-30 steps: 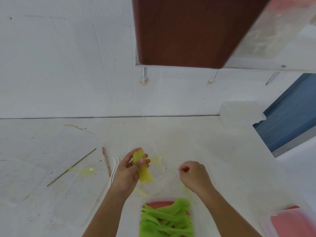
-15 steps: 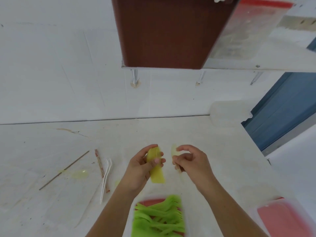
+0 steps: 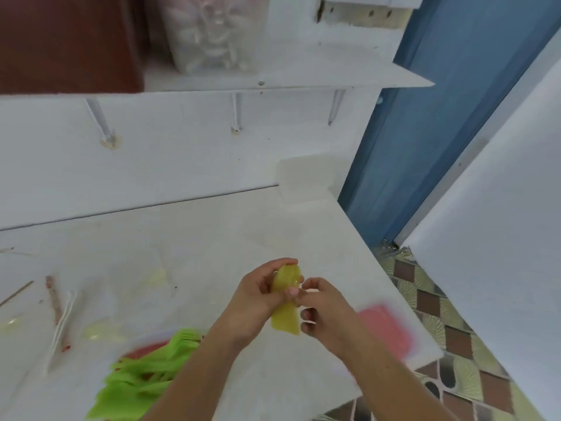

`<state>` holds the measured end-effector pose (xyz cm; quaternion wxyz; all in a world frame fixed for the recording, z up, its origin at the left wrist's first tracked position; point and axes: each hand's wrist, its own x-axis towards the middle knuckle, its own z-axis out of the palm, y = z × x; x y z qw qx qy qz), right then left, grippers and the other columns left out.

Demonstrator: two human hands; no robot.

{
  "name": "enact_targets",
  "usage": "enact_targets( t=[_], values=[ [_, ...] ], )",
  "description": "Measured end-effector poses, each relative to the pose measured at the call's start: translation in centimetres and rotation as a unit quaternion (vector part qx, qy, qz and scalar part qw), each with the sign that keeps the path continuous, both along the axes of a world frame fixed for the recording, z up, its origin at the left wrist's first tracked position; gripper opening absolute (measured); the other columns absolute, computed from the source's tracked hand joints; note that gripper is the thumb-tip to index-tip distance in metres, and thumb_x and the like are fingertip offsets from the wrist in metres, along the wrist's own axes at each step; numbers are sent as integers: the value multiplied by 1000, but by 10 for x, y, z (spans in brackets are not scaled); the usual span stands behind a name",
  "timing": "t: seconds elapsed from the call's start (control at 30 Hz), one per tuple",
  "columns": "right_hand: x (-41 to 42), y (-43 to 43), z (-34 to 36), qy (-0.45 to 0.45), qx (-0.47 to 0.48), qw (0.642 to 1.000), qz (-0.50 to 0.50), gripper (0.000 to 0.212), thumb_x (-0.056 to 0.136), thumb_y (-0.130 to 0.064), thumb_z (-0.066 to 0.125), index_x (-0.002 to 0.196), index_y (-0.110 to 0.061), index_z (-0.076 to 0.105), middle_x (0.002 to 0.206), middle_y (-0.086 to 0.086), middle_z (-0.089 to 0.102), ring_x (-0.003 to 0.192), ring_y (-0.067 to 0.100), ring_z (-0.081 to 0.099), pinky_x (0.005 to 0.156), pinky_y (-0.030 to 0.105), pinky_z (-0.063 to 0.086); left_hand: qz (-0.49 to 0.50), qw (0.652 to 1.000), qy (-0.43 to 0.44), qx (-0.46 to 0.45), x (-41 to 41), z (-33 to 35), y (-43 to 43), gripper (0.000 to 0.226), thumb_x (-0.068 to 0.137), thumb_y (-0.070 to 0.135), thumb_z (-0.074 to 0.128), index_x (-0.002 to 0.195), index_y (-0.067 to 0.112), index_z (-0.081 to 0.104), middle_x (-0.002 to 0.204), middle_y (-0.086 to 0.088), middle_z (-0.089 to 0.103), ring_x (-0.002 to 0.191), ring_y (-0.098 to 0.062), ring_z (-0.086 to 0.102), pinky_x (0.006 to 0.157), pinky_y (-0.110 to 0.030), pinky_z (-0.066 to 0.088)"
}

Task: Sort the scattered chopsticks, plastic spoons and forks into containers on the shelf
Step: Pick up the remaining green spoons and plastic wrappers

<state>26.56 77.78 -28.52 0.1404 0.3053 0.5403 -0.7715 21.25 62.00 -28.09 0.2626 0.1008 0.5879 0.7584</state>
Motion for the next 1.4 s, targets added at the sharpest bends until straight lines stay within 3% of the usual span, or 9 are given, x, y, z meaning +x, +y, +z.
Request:
enact_targets(
  t=[0.1, 0.2, 0.4, 0.57, 0.7, 0.97, 1.13, 1.23, 1.4],
  values=[
    [26, 91, -2, 61, -8, 998, -3, 54, 65, 3, 77, 115, -11, 63, 83, 12, 59, 63, 19, 52, 57, 32, 39, -34, 992, 61, -108, 19, -3, 68, 45, 86, 7, 80, 123, 33, 72, 113, 3, 76, 106, -16, 72, 93, -29, 59],
    [39, 189, -19, 47, 187, 979, -62, 43, 78, 21, 53, 98, -13, 68, 81, 15, 54, 61, 23, 46, 53, 31, 36, -69, 910, 245, -328, 40, -22, 134, 49, 91, 20, 74, 134, 41, 64, 131, 21, 65, 117, 2, 59, 100, -7, 40],
    [36, 242, -42, 34, 400, 905, 139, 27, 85, -6, 71, 102, -27, 69, 90, 0, 66, 73, 15, 60, 61, 24, 44, -183, 708, 409, -545, 65, -70, 207, 57, 100, 16, 56, 151, 27, 33, 129, -5, 60, 115, -29, 59, 95, -40, 50],
    [29, 227, -59, 83, 452, 871, 174, 6, 84, -31, 68, 80, -34, 64, 79, -9, 65, 75, 10, 62, 62, 29, 49, -124, 707, 452, -529, 70, -75, 213, 40, 99, 18, 54, 131, 27, 31, 115, -2, 64, 96, -26, 64, 72, -32, 43],
    [26, 222, -64, 70, 448, 877, 159, 7, 78, -17, 62, 73, -22, 60, 70, -5, 62, 68, 14, 56, 61, 33, 48, -124, 703, 457, -531, 70, -92, 210, 33, 93, 20, 61, 124, 20, 50, 115, -1, 62, 97, -24, 62, 74, -37, 52],
    [-16, 236, -27, -19, 396, 824, 405, 51, 80, -21, 61, 127, -37, 49, 102, 0, 60, 80, 13, 58, 63, 26, 44, -62, 585, 552, -591, 69, -75, 204, 45, 57, 34, 79, 99, 24, 67, 95, 6, 61, 80, -16, 57, 61, -28, 45],
    [-50, 191, 10, 114, 395, 888, 204, 28, 97, -15, 51, 119, -27, 62, 110, -2, 60, 92, 8, 55, 71, 29, 42, 59, 645, 538, -540, 59, -48, 144, 34, 84, 54, 60, 97, 25, 72, 95, 8, 63, 77, -16, 59, 58, -27, 49],
    [-73, 114, 13, 183, 385, 876, 226, 30, 93, -9, 49, 107, -28, 67, 93, 2, 63, 72, 14, 58, 58, 27, 46, 173, 696, 459, -524, 40, -31, 60, 21, 94, 45, 56, 95, 29, 70, 91, 11, 63, 79, -15, 64, 57, -30, 53],
    [-107, -43, -15, 260, 386, 794, 391, 35, 93, -13, 50, 116, -32, 68, 93, -9, 65, 68, 9, 61, 61, 21, 52, 302, 687, 259, -608, -1, -27, -140, 18, 90, 20, 61, 99, 30, 72, 96, 13, 68, 79, -15, 63, 75, -36, 57]
  ],
)
